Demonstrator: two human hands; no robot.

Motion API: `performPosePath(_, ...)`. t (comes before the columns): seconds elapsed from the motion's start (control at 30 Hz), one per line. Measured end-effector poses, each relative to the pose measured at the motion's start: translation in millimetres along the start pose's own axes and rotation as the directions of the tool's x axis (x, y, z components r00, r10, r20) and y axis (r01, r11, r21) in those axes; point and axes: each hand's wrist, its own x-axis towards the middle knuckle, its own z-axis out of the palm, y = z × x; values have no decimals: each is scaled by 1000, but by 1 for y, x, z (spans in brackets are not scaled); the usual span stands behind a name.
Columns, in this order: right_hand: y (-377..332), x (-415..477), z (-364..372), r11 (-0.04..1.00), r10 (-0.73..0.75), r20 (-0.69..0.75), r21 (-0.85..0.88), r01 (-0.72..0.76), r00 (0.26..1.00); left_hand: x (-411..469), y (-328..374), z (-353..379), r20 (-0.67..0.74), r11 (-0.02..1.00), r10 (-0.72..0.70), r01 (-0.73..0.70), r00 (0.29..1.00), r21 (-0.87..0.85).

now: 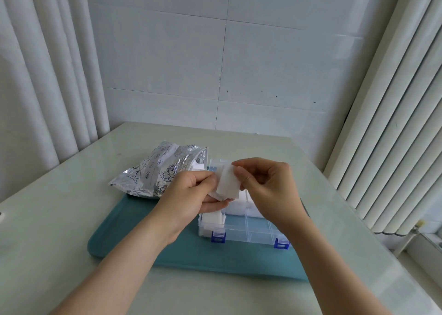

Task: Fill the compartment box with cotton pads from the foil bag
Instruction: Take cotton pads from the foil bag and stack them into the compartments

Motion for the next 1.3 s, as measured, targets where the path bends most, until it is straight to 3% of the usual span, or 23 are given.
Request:
performPosePath(0.37, 5, -2, 5, 996, 18, -77, -86, -25, 997, -1, 1, 3, 75, 997, -7, 12, 997, -72)
performPosePath(0.5, 5, -2, 8, 986, 47, -37, -155, -52, 998, 0, -1, 3, 80, 995, -2, 10, 997, -102)
performPosePath(0.6, 7, -1, 9, 969, 12, -60, -246, -26, 998, 1, -3, 2, 75, 993, 16, -7, 997, -119)
performPosePath(0.73, 8, -1, 5, 970, -20, -129, -242, -12, 991, 3, -5, 2, 48, 990, 20, -13, 999, -139)
performPosePath(0.87, 3, 1, -1, 997, 24, -124, -68, -32, 992, 4, -6, 2, -6, 988, 28, -28, 1000, -153)
performPosePath(1.0, 1, 1, -12, 989, 54, 70, 137, -64, 996, 4, -7, 2, -27, 991, 15, -19, 1000, -130)
performPosePath(1.07, 0, -1, -11, 987, 63, 115, 142, -80, 991, 4, -6, 2, -9, 992, 4, -5, 1000, -126)
performPosePath(1.3, 2, -3, -1, 990, 71, -4, 121, -70, 997, 1, -2, 8, 81, 977, -13, 29, 997, -210)
